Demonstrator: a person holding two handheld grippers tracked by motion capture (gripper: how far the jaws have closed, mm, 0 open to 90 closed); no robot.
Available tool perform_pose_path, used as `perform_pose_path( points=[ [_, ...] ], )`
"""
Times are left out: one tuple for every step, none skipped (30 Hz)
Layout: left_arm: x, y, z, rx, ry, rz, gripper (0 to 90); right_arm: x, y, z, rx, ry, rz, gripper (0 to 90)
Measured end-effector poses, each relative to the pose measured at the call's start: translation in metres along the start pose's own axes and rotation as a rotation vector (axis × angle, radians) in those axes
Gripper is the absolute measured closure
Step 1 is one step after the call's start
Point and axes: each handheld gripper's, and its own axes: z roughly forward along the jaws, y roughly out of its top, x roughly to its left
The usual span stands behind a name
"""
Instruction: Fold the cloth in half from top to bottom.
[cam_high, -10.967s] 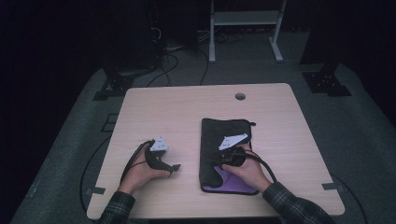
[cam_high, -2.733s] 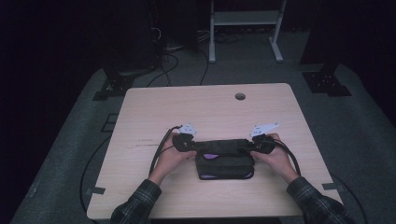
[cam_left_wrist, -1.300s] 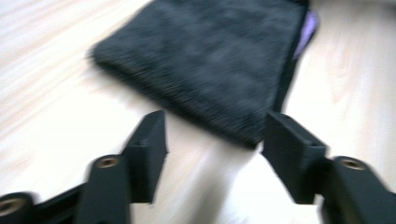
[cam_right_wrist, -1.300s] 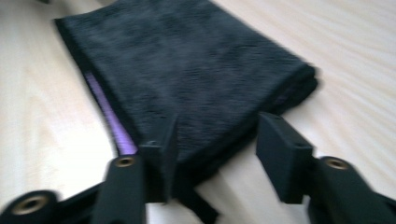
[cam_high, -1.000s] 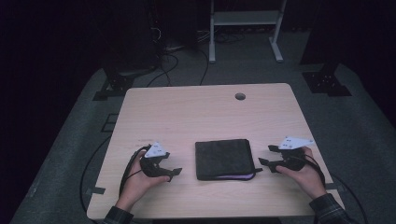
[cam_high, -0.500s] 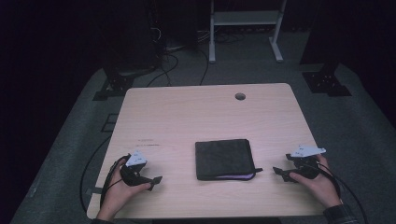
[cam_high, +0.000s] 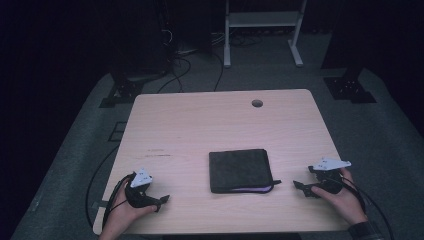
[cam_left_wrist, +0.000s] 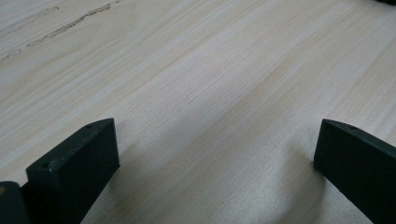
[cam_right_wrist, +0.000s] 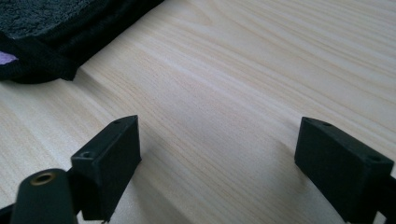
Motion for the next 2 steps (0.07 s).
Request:
perform_pose_path(
  points=[
    [0.0000,0.0000,0.0001,-0.001,0.000,0.000,0.0,0.0001,-0.0001,0.0000,0.002,-0.001,0.001,12.5],
    [0.0000,0.0000,0.0000,0.000,0.000,0.000,0.0,0.0001,-0.0001,0.0000,0.002,-0.001,0.000,12.4]
  ],
)
